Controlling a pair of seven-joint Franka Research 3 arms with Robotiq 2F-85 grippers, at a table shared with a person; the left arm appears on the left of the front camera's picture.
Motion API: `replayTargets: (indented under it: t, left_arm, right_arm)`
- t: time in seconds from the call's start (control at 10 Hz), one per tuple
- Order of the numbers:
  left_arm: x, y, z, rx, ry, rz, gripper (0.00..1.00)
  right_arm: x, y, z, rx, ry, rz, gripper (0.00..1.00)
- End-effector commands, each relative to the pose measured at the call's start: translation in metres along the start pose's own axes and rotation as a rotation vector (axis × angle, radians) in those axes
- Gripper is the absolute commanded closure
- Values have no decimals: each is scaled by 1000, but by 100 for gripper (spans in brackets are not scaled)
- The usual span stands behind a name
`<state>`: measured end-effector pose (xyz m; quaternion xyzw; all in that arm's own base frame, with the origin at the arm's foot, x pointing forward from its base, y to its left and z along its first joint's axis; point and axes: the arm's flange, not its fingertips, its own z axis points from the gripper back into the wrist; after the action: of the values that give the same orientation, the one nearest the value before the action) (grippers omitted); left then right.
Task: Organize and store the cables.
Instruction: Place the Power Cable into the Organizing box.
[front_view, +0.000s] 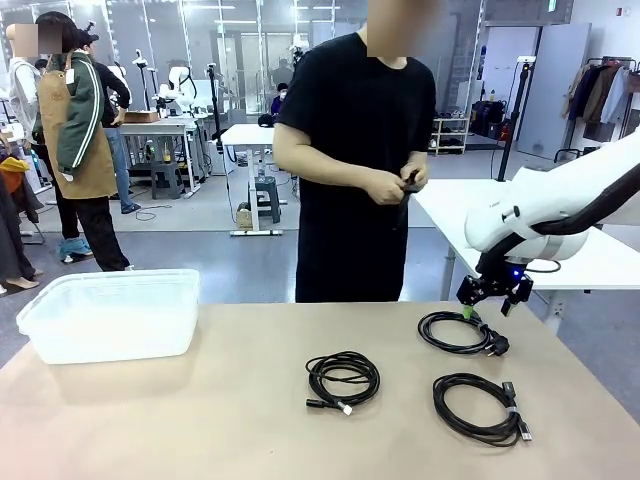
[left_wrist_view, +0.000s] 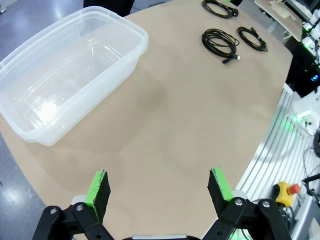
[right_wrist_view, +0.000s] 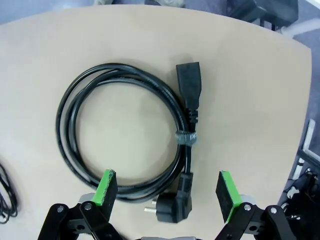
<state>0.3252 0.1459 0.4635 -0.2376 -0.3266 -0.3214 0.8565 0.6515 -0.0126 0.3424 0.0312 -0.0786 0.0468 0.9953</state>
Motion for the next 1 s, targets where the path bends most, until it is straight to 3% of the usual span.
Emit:
replayTargets:
  t: [0.0, 0.6, 0.7, 0.9]
  left_arm:
    - [-1, 1, 1, -10, -1, -13, 0]
    - [-1, 1, 1, -10, -1, -13, 0]
    - [-1, 1, 1, -10, -1, -13, 0]
    - [-1, 1, 1, -10, -1, -13, 0]
  right_arm:
    - [19, -3, -16, -35, 36, -54, 0]
    - [33, -14, -47, -46, 84, -104, 0]
    - [34, -15, -49, -28, 91, -108, 25]
    - [34, -16, -47, -48, 97, -110, 84]
